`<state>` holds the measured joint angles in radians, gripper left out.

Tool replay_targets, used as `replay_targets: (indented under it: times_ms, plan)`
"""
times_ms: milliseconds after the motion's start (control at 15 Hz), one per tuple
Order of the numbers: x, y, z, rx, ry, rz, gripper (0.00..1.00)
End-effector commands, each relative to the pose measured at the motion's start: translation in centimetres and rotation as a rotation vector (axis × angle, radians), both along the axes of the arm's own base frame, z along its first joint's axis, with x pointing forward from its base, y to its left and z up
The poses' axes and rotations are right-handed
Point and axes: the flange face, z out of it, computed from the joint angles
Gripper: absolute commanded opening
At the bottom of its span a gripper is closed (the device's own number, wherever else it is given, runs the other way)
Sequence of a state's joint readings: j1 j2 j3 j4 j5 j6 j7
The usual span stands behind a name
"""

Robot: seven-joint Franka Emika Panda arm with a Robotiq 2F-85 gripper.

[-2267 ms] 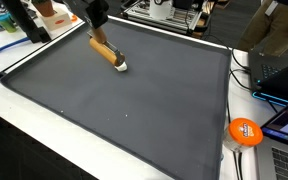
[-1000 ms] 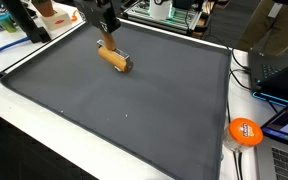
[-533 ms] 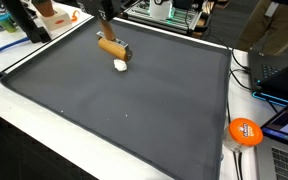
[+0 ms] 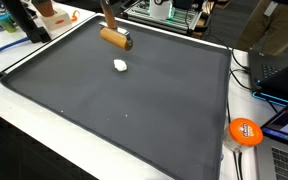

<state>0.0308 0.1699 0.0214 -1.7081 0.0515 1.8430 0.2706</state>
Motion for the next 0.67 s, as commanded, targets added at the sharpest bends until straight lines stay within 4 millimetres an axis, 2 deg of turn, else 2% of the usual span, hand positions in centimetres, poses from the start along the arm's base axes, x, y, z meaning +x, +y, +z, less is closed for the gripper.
replay_targets:
  times_ms: [0, 133, 600]
  plan:
    - [0.0, -0.1, -0.3, 0.001, -0.004, -0.008, 0.22]
    - [-0.6, -0.1, -0.7, -0.006, 0.003, -0.018, 0.22]
    - [-4.9, 0.3, 0.2, -0.055, 0.020, -0.020, 0.22]
